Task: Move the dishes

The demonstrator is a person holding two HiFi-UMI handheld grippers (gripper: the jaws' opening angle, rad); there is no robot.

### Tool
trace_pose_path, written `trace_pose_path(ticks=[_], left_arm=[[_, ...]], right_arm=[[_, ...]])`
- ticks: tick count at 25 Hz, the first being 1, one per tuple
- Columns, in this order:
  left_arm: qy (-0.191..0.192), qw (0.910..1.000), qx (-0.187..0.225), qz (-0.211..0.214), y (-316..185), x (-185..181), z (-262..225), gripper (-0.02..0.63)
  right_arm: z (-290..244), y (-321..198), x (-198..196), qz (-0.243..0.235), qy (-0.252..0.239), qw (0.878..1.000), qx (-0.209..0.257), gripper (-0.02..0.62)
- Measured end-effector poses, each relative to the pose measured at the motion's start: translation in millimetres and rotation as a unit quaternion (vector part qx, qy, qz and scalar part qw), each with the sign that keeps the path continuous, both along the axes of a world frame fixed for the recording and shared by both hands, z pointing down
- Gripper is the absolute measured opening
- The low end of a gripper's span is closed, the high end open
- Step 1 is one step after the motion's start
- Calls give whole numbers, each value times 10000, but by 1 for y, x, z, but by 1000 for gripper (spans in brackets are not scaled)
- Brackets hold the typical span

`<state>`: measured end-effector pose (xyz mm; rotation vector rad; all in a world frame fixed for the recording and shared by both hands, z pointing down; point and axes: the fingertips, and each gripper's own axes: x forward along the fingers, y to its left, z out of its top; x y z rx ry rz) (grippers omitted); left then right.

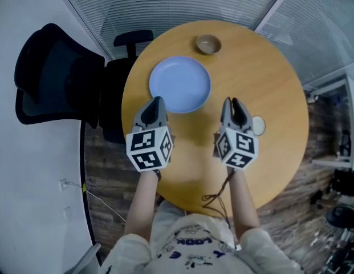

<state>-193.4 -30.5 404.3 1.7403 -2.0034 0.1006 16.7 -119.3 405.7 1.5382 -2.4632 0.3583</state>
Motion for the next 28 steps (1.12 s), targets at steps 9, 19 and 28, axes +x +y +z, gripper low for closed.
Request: trace_pose_path(ticks=[9, 19, 28], left_arm=[[-96, 9998, 179, 69, 23, 39, -30, 3], [142, 9994, 134, 274, 14, 48, -32, 3], [333, 9941, -191, 1012, -56, 22, -16, 3]], right_arm=[[-30, 27, 22, -90, -59, 9998, 136, 63], [-28, 34, 31, -8, 4, 10000, 88, 58], [-11, -3, 16, 658, 156, 9976, -119, 57]])
